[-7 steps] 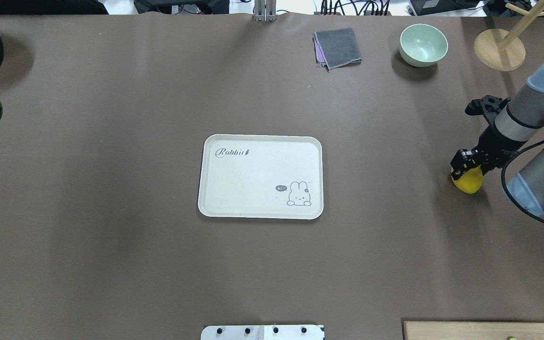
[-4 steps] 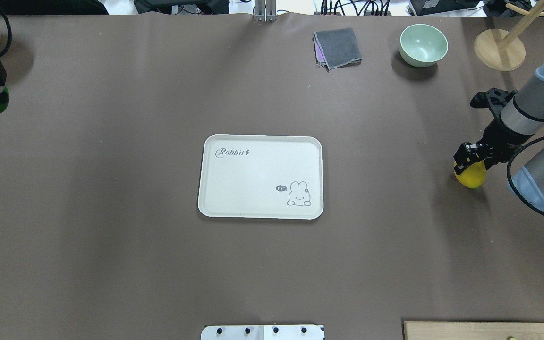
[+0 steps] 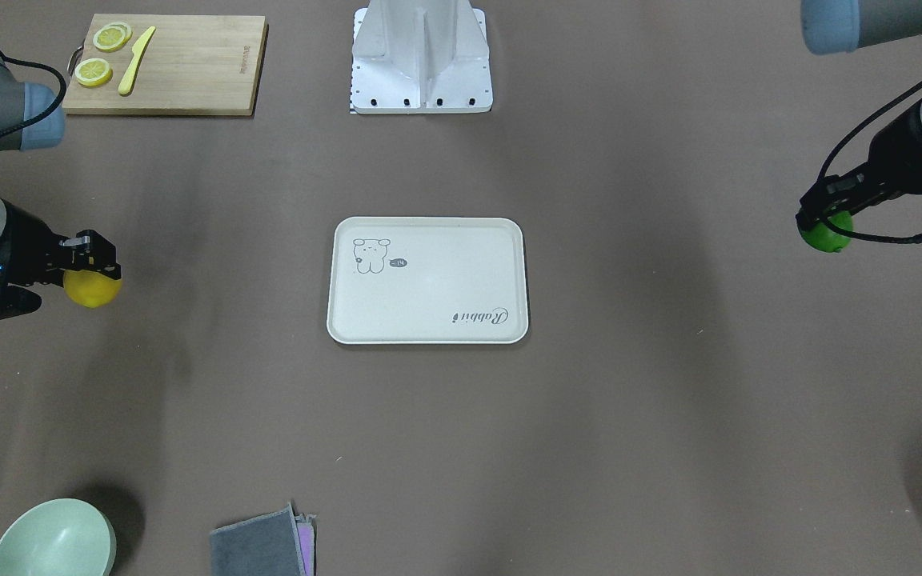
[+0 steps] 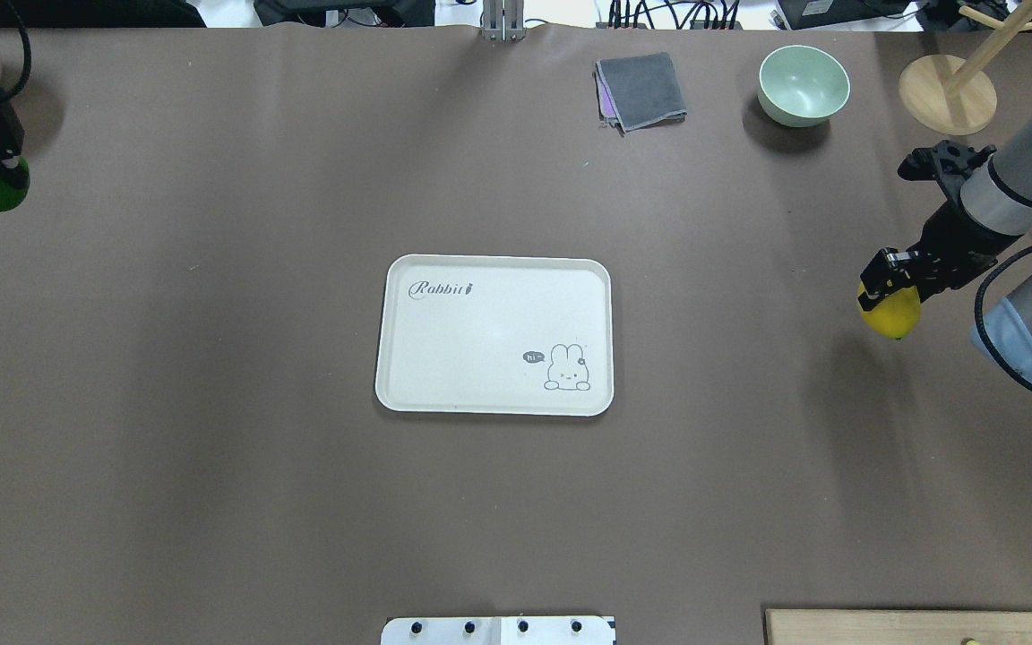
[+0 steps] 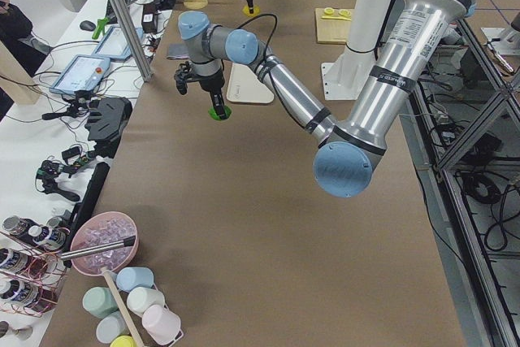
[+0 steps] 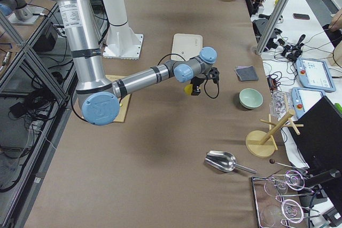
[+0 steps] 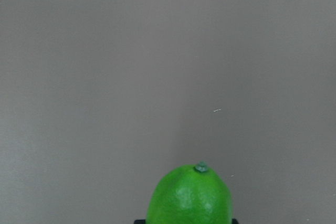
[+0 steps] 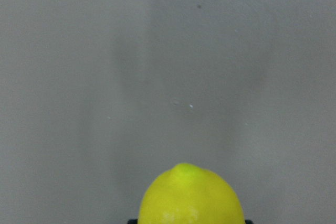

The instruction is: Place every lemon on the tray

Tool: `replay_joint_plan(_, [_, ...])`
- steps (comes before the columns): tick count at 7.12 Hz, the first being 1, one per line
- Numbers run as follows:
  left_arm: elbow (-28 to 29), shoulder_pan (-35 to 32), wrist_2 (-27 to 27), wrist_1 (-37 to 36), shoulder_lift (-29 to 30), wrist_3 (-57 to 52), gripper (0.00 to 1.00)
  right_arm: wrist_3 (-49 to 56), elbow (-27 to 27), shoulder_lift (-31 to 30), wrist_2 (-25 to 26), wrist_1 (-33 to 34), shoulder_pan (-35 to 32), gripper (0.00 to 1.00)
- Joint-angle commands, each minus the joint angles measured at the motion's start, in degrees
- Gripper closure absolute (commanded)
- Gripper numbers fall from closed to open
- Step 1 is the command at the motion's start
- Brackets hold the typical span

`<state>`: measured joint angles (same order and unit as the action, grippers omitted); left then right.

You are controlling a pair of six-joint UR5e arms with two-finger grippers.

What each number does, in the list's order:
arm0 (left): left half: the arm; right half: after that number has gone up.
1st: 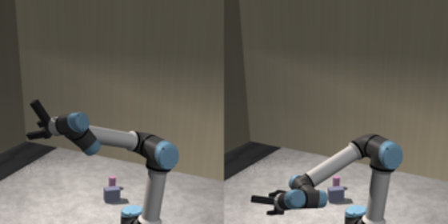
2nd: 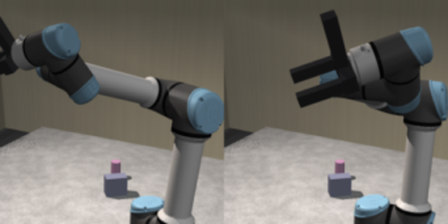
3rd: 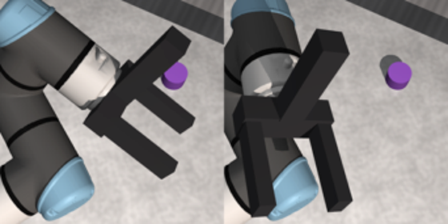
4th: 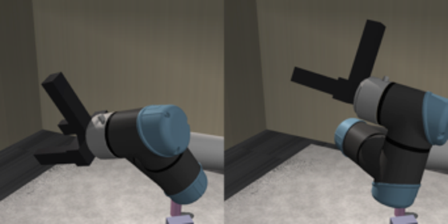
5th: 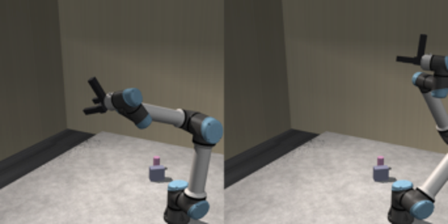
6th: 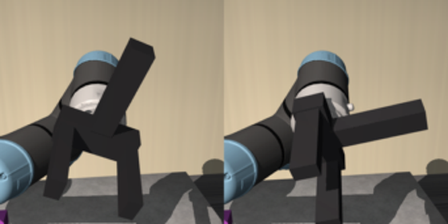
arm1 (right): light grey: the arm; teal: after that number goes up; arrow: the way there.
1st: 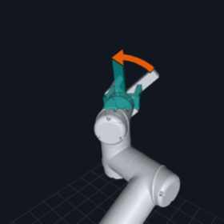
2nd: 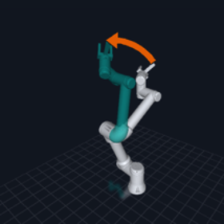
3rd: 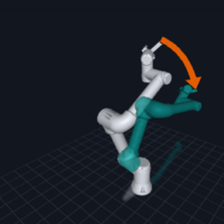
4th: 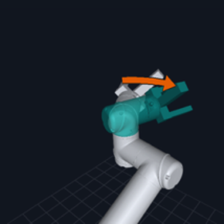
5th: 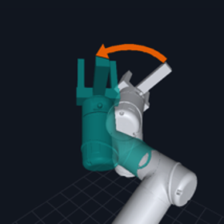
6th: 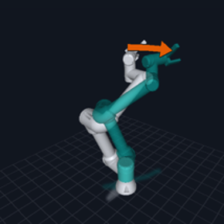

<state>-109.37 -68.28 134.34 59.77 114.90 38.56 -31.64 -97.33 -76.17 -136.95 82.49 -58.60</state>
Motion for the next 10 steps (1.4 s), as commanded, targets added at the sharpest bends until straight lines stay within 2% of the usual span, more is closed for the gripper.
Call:
replay_joint_plan(1, [2.3,4.01,-0.39,0.52,4.94,7.01,1.0,0.52,2.47,10.02,-0.16,-0.31,0.23,0.58])
replay_joint_plan(3, [6.78,9.63,-0.65,6.98,8.92,17.8,1.0,1.57,8.36,19.96,-0.43,-0.58,1.03,0.58])
replay_joint_plan(4, [10.45,12.1,-3.79,11.55,12.15,22.74,1.0,2.19,10.21,23.4,-0.34,-1.01,2.07,0.57])
replay_joint_plan(6, [12.33,14.49,-5.66,14.22,12.88,23.58,1.0,2.37,17.92,28.07,0.19,-9.84,4.8,0.57])
replay_joint_plan(7, [12.6,14.49,-5.67,14.32,12.98,23.58,1.0,2.37,20.84,29.83,0.54,-12.94,6.11,0.57])
replay_joint_plan(10, [13.91,15.54,-5.75,14.41,15.86,24.28,1.0,3.16,22.09,30.38,1.5,-17.36,10.85,0.57])
